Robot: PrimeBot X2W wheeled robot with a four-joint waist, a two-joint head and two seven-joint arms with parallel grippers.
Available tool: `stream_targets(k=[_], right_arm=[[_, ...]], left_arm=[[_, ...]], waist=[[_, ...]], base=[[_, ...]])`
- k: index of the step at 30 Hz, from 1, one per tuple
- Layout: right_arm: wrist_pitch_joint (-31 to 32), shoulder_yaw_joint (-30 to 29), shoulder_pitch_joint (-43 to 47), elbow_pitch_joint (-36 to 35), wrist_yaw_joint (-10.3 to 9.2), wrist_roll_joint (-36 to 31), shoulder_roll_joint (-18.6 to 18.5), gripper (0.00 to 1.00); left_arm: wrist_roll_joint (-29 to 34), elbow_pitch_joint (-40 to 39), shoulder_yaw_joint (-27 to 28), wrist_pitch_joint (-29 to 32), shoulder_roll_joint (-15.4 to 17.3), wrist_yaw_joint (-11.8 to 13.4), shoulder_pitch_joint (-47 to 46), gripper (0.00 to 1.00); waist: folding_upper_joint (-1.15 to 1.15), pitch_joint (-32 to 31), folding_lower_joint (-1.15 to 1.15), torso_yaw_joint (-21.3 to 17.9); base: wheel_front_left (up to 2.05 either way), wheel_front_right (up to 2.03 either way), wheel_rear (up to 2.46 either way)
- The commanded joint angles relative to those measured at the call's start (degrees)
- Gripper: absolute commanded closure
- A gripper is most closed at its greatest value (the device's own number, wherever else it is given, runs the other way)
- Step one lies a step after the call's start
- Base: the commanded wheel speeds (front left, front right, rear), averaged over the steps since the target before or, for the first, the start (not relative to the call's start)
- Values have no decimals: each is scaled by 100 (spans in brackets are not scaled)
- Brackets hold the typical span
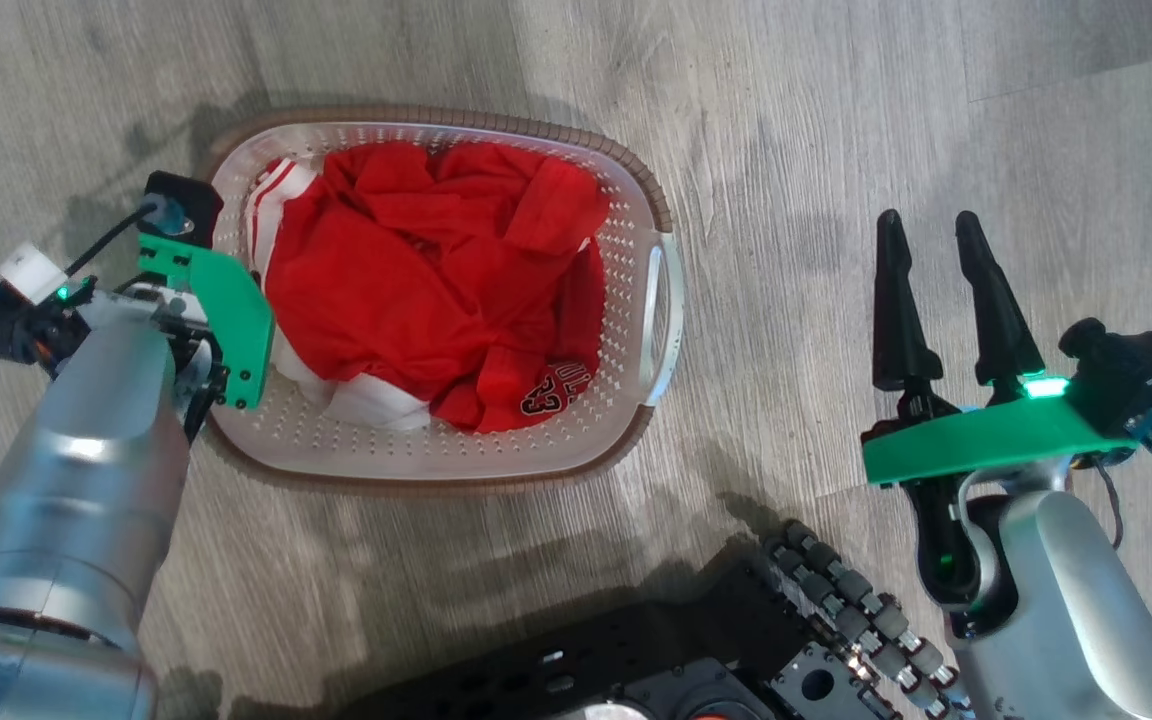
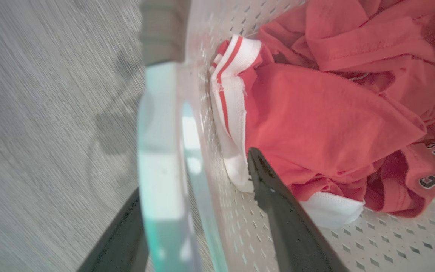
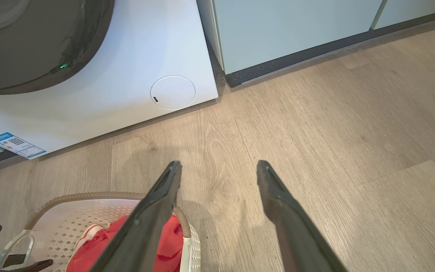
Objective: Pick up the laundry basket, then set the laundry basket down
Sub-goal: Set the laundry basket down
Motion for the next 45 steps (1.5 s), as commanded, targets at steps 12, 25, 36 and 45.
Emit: stream_targets(k=[12,25,36,45], right_arm=[[-44,104,142,-168,41,-60,-5,0],[-44,77,119,-114,41,-199,-5,0],[-44,118,159,-59,41,-323,-5,0],[-44,95,166,-59,41,-389,-5,0]], left_arm=[[-589,-42,-197,147,99,-36,-13,100],[-1383,-40,246,272,18,114,76,100],[-1873,-40,632,330,-144,470,236,100],[-2079,-40,747,372,-189,548,308,100]], waist=[[-1,62,0,127],[-1,-26,0,394],[-1,-204,0,641],[-1,-199,0,718]], base=[[0,0,0],[0,0,0],[0,0,0],[0,0,0]])
